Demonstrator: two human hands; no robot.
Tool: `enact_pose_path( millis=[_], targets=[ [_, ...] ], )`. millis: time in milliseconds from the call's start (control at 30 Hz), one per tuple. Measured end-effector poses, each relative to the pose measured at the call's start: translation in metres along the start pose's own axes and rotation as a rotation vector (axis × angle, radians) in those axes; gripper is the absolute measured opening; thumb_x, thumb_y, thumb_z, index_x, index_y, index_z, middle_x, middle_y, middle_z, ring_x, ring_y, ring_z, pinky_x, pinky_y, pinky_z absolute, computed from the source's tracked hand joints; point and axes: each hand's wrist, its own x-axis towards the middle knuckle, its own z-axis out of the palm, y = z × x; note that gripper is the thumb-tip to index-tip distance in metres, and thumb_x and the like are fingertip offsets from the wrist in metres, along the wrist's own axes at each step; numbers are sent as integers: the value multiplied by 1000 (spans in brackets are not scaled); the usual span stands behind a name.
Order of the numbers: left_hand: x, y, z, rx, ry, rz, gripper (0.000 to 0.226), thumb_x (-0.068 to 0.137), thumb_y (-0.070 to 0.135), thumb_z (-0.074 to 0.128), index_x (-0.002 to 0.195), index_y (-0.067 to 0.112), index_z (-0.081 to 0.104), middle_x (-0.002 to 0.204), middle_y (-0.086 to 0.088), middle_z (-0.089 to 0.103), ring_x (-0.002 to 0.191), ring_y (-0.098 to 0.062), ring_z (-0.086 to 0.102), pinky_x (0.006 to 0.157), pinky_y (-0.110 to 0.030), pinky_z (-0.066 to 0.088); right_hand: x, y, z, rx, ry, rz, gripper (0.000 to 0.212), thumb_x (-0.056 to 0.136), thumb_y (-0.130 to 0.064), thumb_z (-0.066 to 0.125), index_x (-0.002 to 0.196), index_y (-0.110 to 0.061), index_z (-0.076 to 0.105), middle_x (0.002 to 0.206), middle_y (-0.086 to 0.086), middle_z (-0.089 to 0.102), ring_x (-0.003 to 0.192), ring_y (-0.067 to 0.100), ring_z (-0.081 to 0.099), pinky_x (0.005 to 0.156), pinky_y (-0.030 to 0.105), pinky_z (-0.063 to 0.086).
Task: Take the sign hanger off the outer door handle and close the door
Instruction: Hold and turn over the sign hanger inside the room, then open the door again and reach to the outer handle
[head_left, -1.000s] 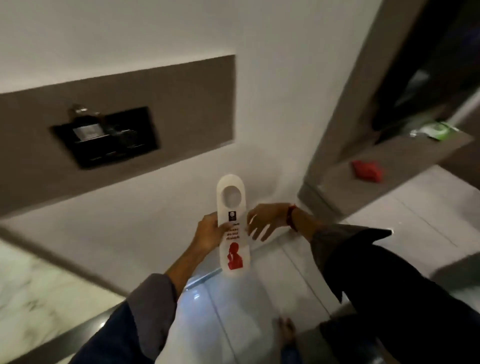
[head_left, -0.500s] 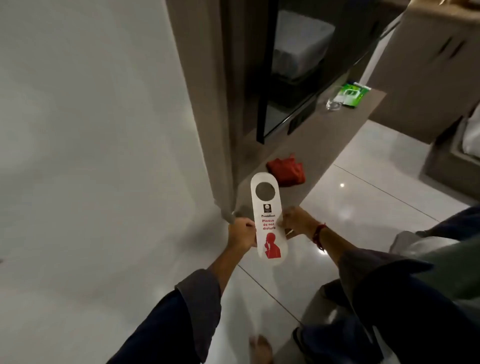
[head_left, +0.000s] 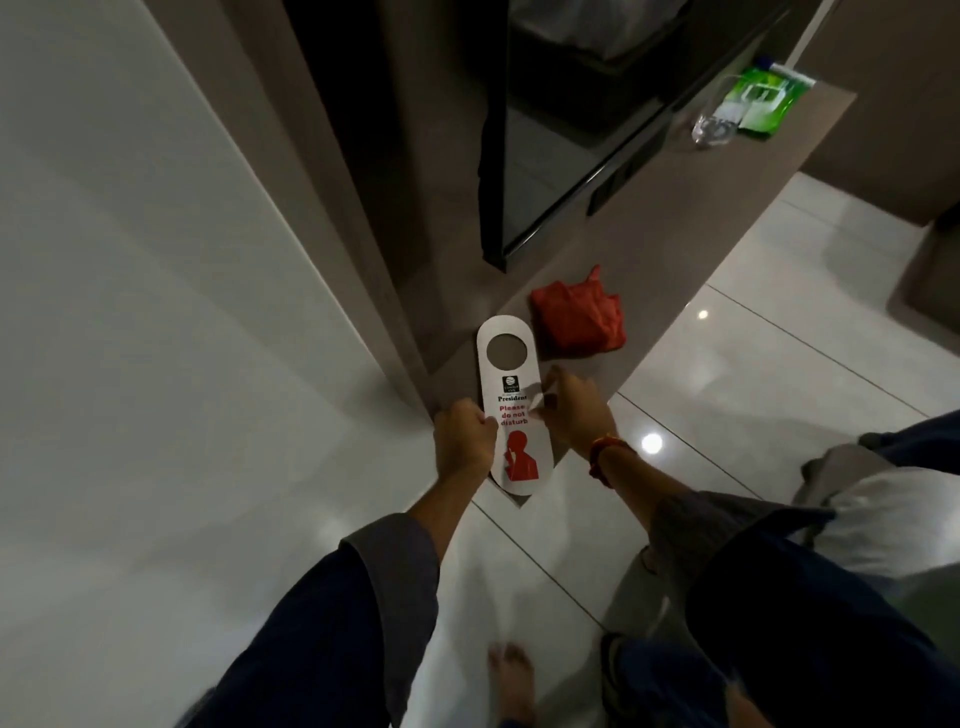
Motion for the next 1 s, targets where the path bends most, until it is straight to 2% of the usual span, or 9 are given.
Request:
enact_pose_path(
  millis=[133, 233, 300, 367, 467, 533, 633, 867, 1000],
  targets=[
    [-6, -3, -3, 28, -4, 57, 25, 91, 31, 73, 98, 8, 64, 111, -11, 75, 91, -32, 77, 78, -43, 65, -1, -1, -2, 4, -33, 21, 35, 97, -18, 74, 125, -10, 56, 124, 14, 75, 107, 33, 77, 93, 48, 65],
    [-15, -7, -14, 11, 31, 120, 25, 93, 34, 69, 89, 12, 60, 97, -7, 75, 83, -27, 76, 67, -30, 62, -17, -8, -4, -25, -1, -30, 34, 99, -25, 71, 127, -12, 56, 126, 13, 74, 106, 31, 77, 91, 48, 65],
    [-27, -13, -27, 26, 60, 177, 26, 94, 34, 68, 84, 11, 59, 83, -5, 70, 74, -22, 70, 59, -23, 54, -36, -14, 0, -183, 132, -178, 37, 98, -30, 72, 126, -11, 60, 124, 13, 73, 106, 30, 74, 88, 44, 64],
    [-46, -27, -50, 57, 103, 232, 26, 95, 33, 66, 84, 10, 60, 82, -7, 67, 74, -22, 65, 62, -31, 55, -61, -28, 10, -332, 188, -370, 33, 98, -27, 71, 122, -6, 65, 120, 17, 72, 106, 34, 71, 83, 45, 64],
    [-79, -60, -96, 120, 196, 323, 17, 94, 24, 63, 89, 8, 59, 90, -11, 63, 85, -29, 60, 65, -35, 46, -99, -68, 27, -525, 178, -656, 18, 98, -17, 69, 108, -2, 69, 104, 20, 71, 94, 39, 71, 72, 48, 64],
    [-109, -95, -136, 164, 256, 328, 17, 92, 21, 63, 100, 6, 59, 104, -13, 60, 98, -30, 56, 71, -37, 48, -129, -108, 45, -605, 172, -812, 20, 102, -17, 64, 113, -2, 71, 108, 19, 70, 99, 37, 70, 80, 46, 63],
    [-171, -166, -205, 228, 371, 257, 32, 89, 22, 67, 114, 5, 58, 117, -14, 55, 107, -31, 53, 80, -44, 53, -194, -183, 85, -503, 104, -914, 30, 103, -20, 60, 127, -4, 70, 121, 17, 71, 114, 37, 68, 94, 48, 59],
    [-362, -336, -346, 281, 720, -78, 40, 88, 30, 70, 118, 9, 57, 116, -10, 58, 101, -29, 59, 80, -40, 54, -376, -333, 221, -513, -160, -1366, 43, 110, -27, 46, 148, -10, 55, 147, 12, 61, 136, 30, 57, 114, 43, 46],
    [-495, -428, -406, 329, 972, -250, 37, 87, 31, 67, 115, 9, 56, 111, -12, 58, 98, -31, 58, 77, -42, 52, -509, -396, 295, -420, -274, -1606, 41, 106, -20, 55, 143, -3, 59, 141, 19, 65, 129, 37, 61, 110, 48, 51]
  ],
)
